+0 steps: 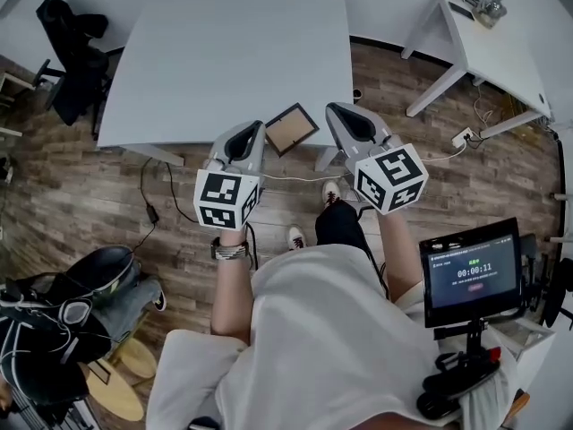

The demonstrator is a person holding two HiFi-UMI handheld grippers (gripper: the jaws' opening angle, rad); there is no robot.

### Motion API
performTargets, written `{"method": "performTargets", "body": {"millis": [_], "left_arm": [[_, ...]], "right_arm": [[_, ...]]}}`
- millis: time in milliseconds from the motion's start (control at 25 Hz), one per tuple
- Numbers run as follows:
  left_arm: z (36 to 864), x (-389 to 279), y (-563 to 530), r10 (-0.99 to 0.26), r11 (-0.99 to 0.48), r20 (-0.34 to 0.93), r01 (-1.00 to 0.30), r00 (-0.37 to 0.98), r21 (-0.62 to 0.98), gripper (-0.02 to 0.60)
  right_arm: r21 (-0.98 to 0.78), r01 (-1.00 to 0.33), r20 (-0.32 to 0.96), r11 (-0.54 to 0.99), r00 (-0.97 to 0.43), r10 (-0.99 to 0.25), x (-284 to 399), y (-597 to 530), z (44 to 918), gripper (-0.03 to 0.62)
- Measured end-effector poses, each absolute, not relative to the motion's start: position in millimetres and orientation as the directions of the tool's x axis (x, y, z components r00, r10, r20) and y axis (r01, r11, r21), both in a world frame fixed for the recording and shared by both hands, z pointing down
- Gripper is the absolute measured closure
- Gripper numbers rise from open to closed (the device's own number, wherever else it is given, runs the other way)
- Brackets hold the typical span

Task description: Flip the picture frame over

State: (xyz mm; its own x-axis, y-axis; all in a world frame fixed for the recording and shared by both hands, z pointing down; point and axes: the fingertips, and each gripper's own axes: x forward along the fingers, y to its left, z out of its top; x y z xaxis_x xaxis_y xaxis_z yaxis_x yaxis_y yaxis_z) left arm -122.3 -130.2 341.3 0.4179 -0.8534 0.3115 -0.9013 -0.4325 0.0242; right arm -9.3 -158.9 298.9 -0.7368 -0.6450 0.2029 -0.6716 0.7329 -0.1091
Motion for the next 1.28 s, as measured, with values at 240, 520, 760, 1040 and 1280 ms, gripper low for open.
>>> {"method": "performTargets", "body": {"millis": [240, 520, 760, 1040, 1280], "left_arm": [[314, -128, -133, -0.882, -0.410, 0.277, -0.911, 0.382, -0.046, 0.578], [298, -126, -132, -0.897, -0.401, 0.240, -0.913, 0.372, -0.083, 0.578], [293, -132, -133, -0.905, -0.387, 0.231, -0.917, 0.358, -0.097, 0.577], [292, -128, -131, -0.908, -0.384, 0.223, -0.917, 0.354, -0.108, 0.578], [289, -126, -129, -0.910, -0.386, 0.220, -0.912, 0.352, -0.137, 0.577]], "right_arm": [[-0.046, -0.658, 0.187, 0.751, -0.745, -0.641, -20, -159, 279, 0.592], [-0.010, -0.647, 0.196, 0.762, -0.749, -0.633, -29, -159, 271, 0.592], [0.003, -0.649, 0.200, 0.761, -0.745, -0.636, -29, -161, 269, 0.592], [0.008, -0.643, 0.203, 0.766, -0.749, -0.631, -28, -157, 270, 0.592], [0.012, -0.635, 0.198, 0.772, -0.755, -0.625, -30, -155, 267, 0.592]]}}
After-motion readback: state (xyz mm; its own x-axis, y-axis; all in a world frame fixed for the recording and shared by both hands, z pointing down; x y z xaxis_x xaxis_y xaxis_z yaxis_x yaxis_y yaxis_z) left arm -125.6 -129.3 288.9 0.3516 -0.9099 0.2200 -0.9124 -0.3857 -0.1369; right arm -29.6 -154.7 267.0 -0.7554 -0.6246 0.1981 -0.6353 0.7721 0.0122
